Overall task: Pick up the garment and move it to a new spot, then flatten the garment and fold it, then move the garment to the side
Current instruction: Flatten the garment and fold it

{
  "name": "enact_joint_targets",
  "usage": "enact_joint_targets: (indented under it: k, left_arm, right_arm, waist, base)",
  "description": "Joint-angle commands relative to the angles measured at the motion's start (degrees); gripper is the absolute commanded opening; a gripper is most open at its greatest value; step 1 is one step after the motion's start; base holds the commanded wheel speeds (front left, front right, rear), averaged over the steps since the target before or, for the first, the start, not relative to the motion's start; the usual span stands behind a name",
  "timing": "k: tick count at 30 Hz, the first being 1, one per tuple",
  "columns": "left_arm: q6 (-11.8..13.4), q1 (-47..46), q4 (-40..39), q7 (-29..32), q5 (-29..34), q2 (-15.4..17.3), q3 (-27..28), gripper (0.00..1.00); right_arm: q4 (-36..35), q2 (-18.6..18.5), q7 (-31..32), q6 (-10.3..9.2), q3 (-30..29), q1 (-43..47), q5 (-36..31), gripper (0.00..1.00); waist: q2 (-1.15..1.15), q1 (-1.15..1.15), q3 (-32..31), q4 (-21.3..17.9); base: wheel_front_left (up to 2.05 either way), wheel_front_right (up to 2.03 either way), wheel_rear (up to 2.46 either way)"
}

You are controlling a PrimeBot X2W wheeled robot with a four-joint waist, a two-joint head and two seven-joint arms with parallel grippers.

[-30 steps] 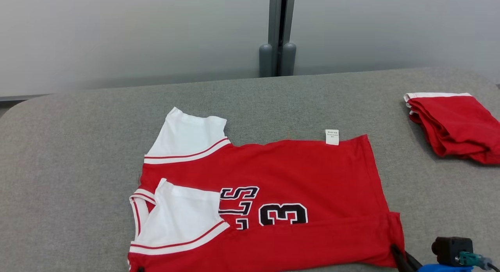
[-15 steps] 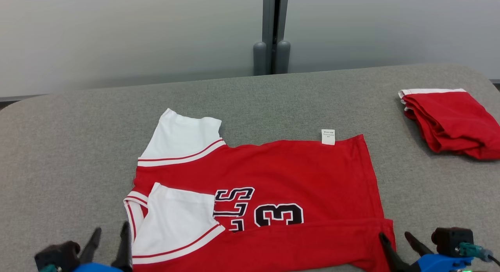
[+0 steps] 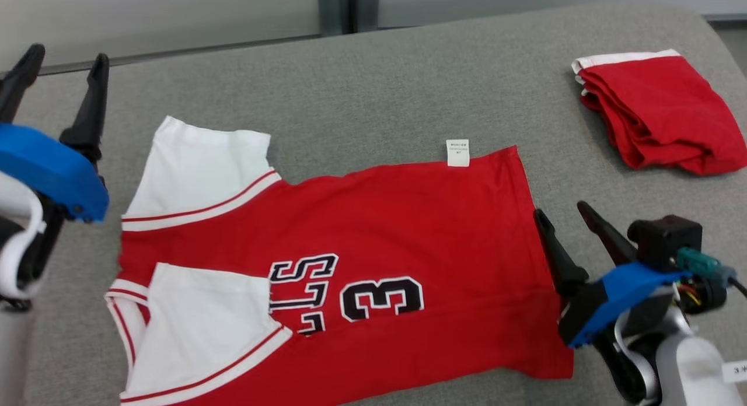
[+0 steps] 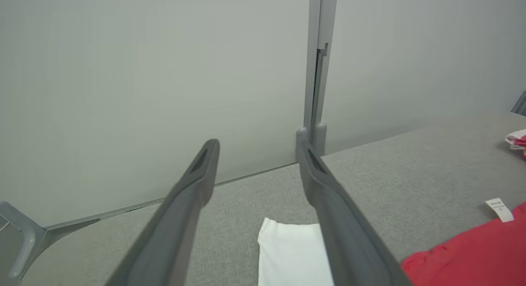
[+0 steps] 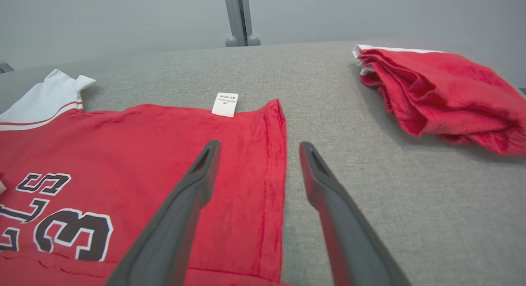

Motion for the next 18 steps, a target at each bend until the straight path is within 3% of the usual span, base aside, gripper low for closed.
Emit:
enact_joint_targets:
  k: [1, 8, 18]
  left_arm:
    - [-0.98, -3.67, 2.43, 1.77, -0.39, 1.20, -0.71, 1.00]
    - [-3.29, -13.18, 10.53, 8.91, -1.71, 6.29, -4.61, 1.00]
    - [-3.87, -14.79, 15.21, 15.80, -5.64, 11.57, -7.11, 1.00]
  right_arm:
    - [0.05, -0.08, -0.47, 0.02, 0.98, -2.57, 0.30, 1.00]
    - [1.46, -0.10, -2.22, 0.02, 4.20, -9.48, 0.61, 1.00]
    - [3.40, -0.09, -5.00, 0.02, 5.32, -13.21, 1.08, 1.00]
  waist:
    - [0.00, -0.02, 2.56, -0.32]
    - [0.00, -0.02, 10.54, -3.98]
    - [0.00, -0.02, 15.11, -6.45]
  base:
    - [0.00, 0.00, 0.00]
    - [0.00, 0.00, 0.00]
    - [0.00, 0.00, 0.00]
